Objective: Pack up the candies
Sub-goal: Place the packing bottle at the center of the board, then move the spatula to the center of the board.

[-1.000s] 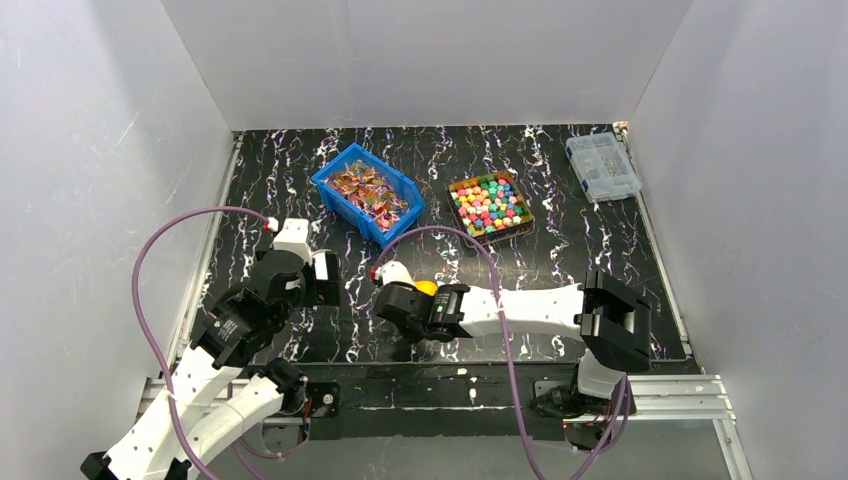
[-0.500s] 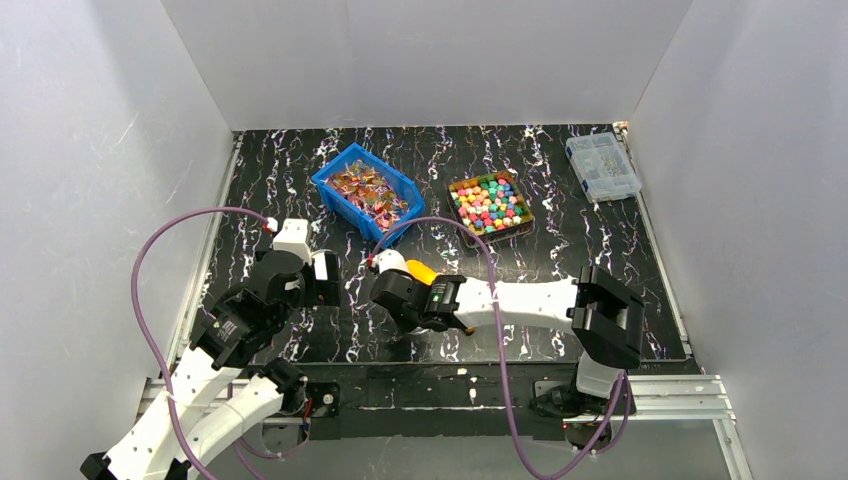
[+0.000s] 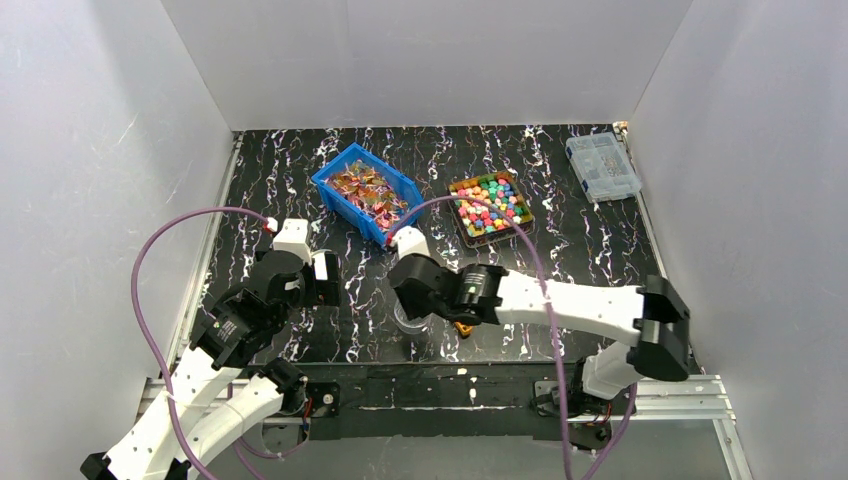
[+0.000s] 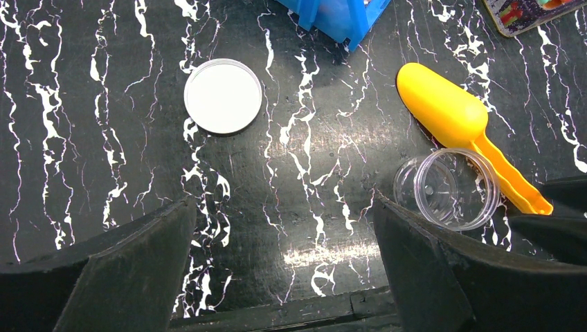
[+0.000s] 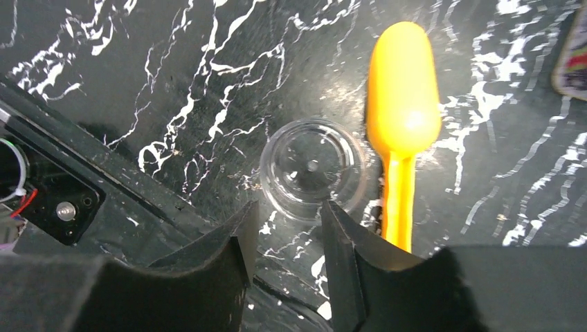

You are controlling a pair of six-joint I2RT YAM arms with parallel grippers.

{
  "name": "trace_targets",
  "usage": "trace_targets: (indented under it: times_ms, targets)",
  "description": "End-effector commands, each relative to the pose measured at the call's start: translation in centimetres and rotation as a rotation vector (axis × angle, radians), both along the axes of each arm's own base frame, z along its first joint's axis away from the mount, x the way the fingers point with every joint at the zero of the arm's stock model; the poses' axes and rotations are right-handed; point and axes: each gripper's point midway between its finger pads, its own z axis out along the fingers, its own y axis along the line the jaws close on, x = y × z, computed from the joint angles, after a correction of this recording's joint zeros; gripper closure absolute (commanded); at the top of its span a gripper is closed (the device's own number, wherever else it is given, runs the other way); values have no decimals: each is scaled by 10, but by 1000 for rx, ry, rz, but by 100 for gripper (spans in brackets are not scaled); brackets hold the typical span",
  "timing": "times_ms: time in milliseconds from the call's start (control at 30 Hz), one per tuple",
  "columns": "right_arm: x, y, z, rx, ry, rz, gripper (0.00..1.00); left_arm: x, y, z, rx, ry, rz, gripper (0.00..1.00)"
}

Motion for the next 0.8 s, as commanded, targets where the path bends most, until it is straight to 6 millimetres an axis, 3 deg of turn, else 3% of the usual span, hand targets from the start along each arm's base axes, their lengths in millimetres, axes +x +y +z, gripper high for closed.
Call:
trace_targets:
  times_ms: [0, 167, 367, 533, 767]
  targets:
    - [13, -31, 43, 5, -95, -81, 52, -1, 6, -1, 20, 2, 23, 1]
    - [23, -70, 42, -49, -91, -143, 49, -1, 7, -2, 22, 3, 25, 1]
    - [29, -101, 18, -109, -27, -165, 42, -1, 6, -3, 26, 9, 25, 1]
    - [32, -112, -8, -118, 29, -177, 37, 0, 6, -4, 31, 15, 24, 1]
    - [30, -108, -54, -115, 137, -147, 29, 1, 5, -5, 36, 21, 23, 1]
